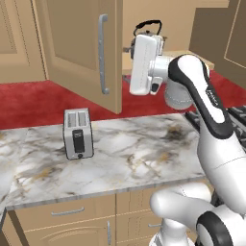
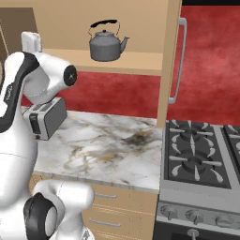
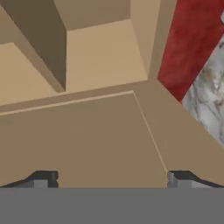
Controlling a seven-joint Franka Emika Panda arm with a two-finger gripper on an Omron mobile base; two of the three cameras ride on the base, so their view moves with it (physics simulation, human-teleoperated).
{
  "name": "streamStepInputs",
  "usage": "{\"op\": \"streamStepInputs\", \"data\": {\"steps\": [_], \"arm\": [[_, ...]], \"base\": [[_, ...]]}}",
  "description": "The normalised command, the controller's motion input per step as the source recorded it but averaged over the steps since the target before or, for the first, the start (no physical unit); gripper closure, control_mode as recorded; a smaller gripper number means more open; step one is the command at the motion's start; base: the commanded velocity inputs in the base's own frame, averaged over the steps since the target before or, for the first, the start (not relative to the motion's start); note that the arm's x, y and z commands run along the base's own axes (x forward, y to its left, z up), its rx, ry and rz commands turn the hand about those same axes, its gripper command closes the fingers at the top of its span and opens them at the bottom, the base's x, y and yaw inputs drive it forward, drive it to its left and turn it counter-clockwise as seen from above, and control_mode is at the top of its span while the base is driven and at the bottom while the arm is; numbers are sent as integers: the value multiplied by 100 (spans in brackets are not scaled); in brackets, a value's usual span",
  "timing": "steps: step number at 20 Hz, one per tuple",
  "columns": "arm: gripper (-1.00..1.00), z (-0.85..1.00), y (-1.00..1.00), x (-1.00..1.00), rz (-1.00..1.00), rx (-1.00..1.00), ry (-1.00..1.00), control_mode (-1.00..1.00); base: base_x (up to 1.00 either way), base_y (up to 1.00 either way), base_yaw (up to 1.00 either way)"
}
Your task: Open the cabinet, pick the kettle from the cabinet, and place it in the sink.
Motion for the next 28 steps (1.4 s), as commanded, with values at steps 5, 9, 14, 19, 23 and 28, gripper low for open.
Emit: {"op": "streamStepInputs", "data": {"steps": [5,9,14,19,23,28], "arm": [[-100,-5,26,38,21,3,2,-100],[-100,-1,37,25,25,0,1,-100],[-100,-4,54,7,23,-1,0,-100],[-100,-9,71,0,17,-7,0,-100],[-100,-11,75,0,12,-11,0,-100],[-100,-13,75,0,4,-13,0,-100]], "base": [[0,0,0],[0,0,0],[0,0,0],[0,0,0],[0,0,0],[0,0,0]]}}
